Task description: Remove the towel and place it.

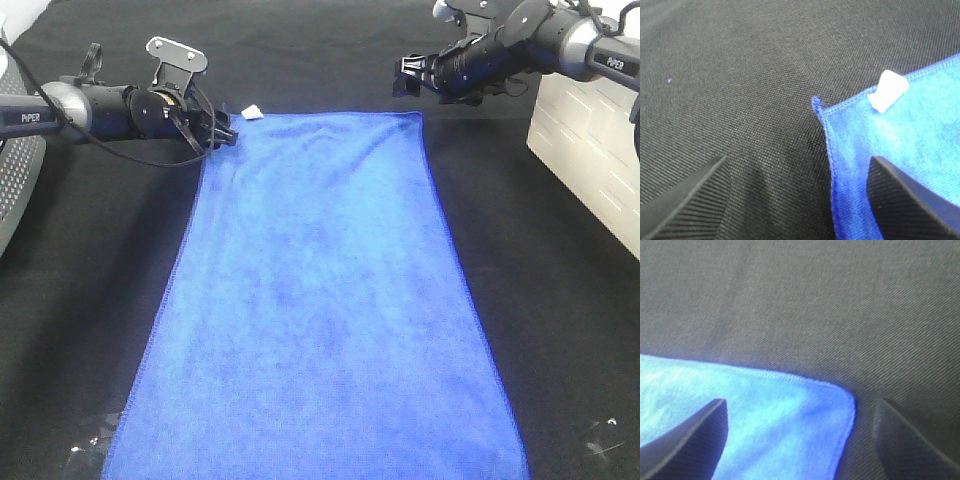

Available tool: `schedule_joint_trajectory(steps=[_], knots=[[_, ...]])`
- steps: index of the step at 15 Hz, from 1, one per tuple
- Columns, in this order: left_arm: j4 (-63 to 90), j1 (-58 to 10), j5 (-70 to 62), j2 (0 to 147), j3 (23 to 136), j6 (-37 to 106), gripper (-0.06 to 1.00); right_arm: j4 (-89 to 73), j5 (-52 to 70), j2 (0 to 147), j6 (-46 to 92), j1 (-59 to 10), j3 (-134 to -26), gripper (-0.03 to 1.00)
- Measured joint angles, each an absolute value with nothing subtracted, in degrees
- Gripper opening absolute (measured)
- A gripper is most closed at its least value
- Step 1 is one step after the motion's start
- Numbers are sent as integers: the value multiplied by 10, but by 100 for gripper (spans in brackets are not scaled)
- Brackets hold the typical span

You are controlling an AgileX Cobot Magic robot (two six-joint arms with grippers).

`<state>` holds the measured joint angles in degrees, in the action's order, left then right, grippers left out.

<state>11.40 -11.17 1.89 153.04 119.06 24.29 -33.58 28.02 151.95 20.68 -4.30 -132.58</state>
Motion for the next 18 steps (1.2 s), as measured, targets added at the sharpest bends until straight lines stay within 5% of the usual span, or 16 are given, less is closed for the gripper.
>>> schedule_joint_trajectory(steps=[11,18], knots=[[97,-76,7,1508,1191,229,71,-340,340,1478,239,-43,-1326,77],[101,-76,-347,1345,1193,133,71,-320,563,1350,238,-43,-1326,77]])
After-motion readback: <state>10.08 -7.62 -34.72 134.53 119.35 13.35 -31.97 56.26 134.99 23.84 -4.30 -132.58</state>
